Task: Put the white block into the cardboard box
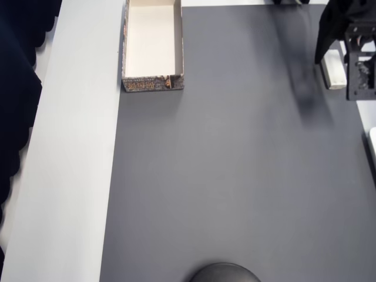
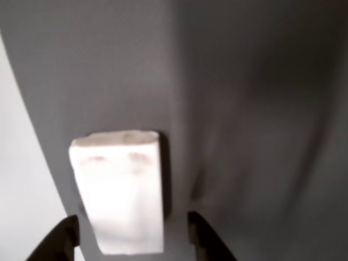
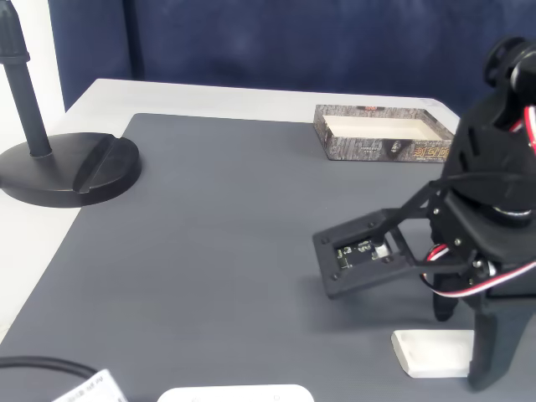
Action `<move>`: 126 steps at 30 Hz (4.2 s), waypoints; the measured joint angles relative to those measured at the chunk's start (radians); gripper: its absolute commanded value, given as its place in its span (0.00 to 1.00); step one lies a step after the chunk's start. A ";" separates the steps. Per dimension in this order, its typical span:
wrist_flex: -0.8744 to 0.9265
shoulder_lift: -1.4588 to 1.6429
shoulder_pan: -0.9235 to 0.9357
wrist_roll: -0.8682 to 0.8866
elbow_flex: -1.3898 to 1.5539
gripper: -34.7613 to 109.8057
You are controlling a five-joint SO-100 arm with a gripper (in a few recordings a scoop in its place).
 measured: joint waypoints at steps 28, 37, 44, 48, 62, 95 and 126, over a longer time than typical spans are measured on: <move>-0.023 -0.094 -0.014 0.000 -0.101 0.42; -0.023 -0.101 -0.028 0.000 -0.107 0.42; -0.023 -0.101 -0.028 0.003 -0.107 0.40; -0.023 -0.101 -0.028 0.003 -0.107 0.39; -0.028 -0.109 -0.040 0.000 -0.107 0.33; 0.402 -0.078 0.066 0.095 -0.413 0.23; 0.430 -0.103 1.032 0.831 -0.761 0.23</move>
